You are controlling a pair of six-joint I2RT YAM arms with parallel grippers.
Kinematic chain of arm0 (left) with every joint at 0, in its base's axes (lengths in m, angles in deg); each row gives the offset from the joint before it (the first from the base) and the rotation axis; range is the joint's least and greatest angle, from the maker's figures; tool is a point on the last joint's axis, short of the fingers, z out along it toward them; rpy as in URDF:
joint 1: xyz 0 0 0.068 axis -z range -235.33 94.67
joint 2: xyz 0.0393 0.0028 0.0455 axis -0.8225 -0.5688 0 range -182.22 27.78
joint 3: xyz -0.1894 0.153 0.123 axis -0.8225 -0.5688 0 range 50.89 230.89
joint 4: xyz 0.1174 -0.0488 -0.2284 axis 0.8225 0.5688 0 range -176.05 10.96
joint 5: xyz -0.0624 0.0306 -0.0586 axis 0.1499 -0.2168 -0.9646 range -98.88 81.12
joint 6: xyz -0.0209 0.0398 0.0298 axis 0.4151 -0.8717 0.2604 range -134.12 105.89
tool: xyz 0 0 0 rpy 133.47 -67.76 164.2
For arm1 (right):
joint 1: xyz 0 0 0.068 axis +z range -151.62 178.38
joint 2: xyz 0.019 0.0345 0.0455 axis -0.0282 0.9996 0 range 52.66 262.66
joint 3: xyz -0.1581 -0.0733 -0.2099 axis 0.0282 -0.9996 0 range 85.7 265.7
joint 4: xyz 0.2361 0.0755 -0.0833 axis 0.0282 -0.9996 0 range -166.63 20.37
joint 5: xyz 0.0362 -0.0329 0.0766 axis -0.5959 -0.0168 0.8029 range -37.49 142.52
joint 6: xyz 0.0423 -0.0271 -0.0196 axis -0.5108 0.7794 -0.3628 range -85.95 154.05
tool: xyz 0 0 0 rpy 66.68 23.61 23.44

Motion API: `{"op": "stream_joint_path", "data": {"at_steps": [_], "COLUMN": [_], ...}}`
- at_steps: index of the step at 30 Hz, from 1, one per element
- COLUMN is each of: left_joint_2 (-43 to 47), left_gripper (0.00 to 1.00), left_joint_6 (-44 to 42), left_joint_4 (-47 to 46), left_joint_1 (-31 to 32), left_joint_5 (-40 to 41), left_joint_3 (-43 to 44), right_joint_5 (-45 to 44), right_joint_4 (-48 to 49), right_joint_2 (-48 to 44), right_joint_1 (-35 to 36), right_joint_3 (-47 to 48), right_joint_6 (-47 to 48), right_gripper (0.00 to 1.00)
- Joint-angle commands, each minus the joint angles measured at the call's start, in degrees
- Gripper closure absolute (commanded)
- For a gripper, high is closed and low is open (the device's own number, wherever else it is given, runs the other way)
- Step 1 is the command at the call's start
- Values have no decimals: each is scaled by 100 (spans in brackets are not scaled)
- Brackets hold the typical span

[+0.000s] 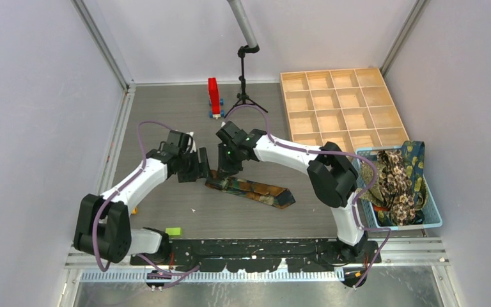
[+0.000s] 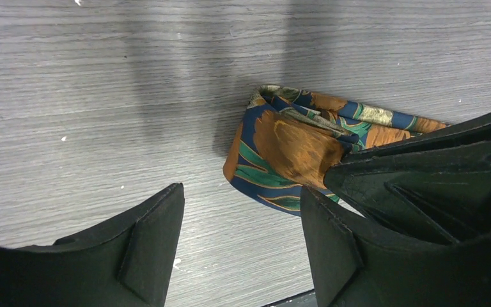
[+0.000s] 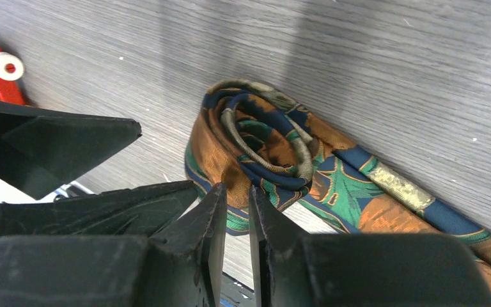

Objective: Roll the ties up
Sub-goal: Roll the tie at the center of the board.

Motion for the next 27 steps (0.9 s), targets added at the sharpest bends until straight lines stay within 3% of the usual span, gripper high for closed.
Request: {"op": "stream_joint_path", "data": {"at_steps": [1, 19, 27], "left_joint_2": [-238, -1133, -1154], "left_gripper": [32, 33, 35], "left_joint_6": [-84, -53, 24], "left_joint_4": [-362, -819, -950], "left_joint_1": [-32, -26, -22], "left_joint_5": [-266, -435, -470], "left_joint_3": [45, 312, 138], "right_joint_5": [-158, -233, -181], "right_joint_4": [44, 186, 73], "right_joint_2": [-176, -227, -391], "right_joint_1": [22, -26, -49], "right_joint_3": [-169, -615, -315], "right_joint_6": [118, 155, 241], "right_gripper": [76, 76, 76]}}
